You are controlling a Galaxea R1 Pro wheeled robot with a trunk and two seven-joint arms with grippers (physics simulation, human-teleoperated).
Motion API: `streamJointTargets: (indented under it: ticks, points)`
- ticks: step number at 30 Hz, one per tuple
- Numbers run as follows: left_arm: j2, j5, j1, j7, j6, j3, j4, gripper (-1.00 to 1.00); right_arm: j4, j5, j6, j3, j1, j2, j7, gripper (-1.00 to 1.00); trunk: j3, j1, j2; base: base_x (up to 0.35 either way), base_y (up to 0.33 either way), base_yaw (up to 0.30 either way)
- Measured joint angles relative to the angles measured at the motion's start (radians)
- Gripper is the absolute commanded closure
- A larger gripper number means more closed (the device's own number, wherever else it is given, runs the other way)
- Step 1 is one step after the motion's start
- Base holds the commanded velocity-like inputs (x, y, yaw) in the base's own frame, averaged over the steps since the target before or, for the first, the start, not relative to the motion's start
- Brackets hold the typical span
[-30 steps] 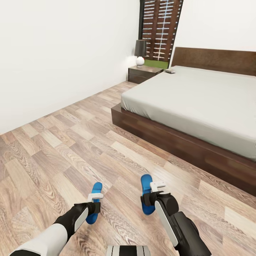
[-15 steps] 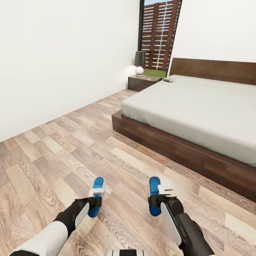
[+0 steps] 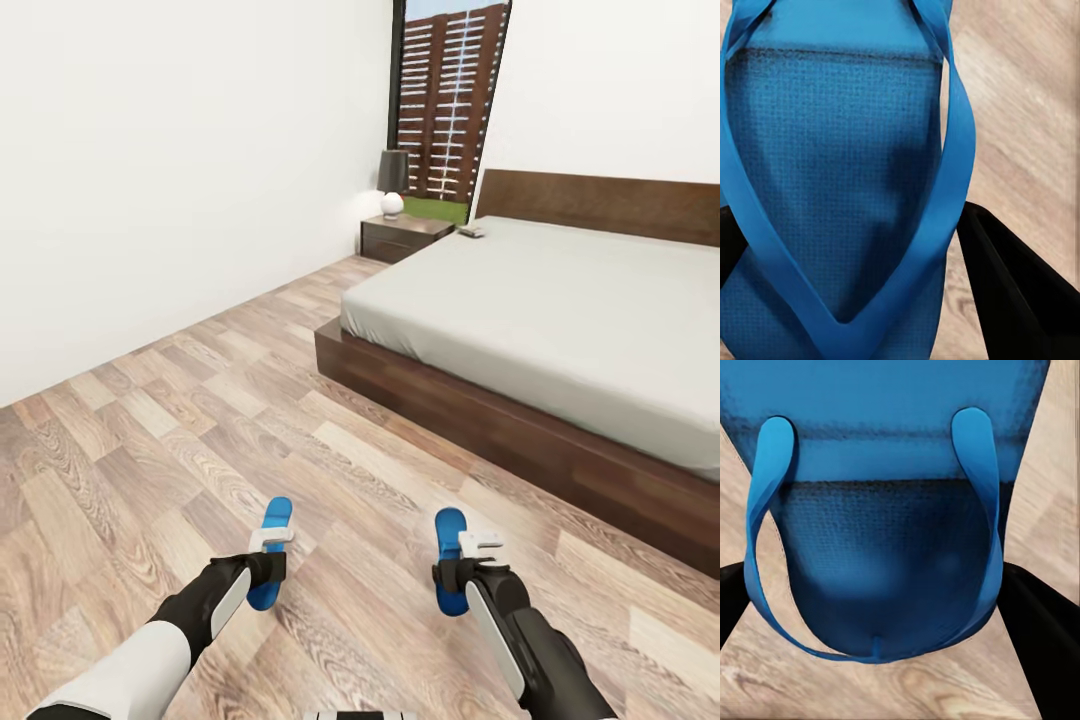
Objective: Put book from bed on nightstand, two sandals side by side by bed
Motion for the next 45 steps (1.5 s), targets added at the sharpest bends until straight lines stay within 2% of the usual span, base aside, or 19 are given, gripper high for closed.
streamJointTargets:
  ticks: [3,4,7,11,24,30,45]
  points:
    - [0.000,-0.001,0.000,-0.022,0.003,0.000,0.000,1.00,0.038,0.001,-0.061,-0.001,0.005,-0.012,0.003,1.00,0.009,-0.012,0.021,0.000,0.000,0.000]
    - [0.001,0.000,-0.001,-0.082,0.053,-0.003,0.000,1.00,0.094,0.006,-0.126,-0.004,0.017,-0.039,0.005,1.00,0.012,-0.015,0.028,0.000,0.000,0.000]
    - [0.000,-0.005,-0.001,-0.085,0.059,-0.003,0.001,1.00,0.122,-0.002,-0.177,-0.004,0.020,-0.045,0.007,1.00,0.022,-0.027,0.049,0.000,0.000,0.000]
    - [0.000,-0.005,-0.001,-0.088,0.066,-0.003,0.002,1.00,0.138,-0.004,-0.208,-0.004,0.022,-0.046,0.007,1.00,0.034,-0.042,0.077,0.000,0.000,0.000]
    - [-0.001,-0.004,-0.001,-0.089,0.073,0.001,0.009,1.00,0.161,-0.003,-0.231,-0.004,0.023,-0.048,0.008,1.00,0.075,-0.092,0.168,0.000,0.000,0.000]
    - [-0.001,-0.004,-0.001,-0.090,0.073,0.001,0.009,1.00,0.163,-0.002,-0.265,-0.004,0.023,-0.048,0.008,1.00,0.094,-0.115,0.210,0.000,0.000,0.000]
    - [-0.001,-0.005,0.000,-0.088,0.073,0.000,0.007,1.00,0.167,-0.002,-0.275,-0.004,0.023,-0.049,0.008,1.00,0.141,-0.173,0.315,0.000,0.000,-0.005]
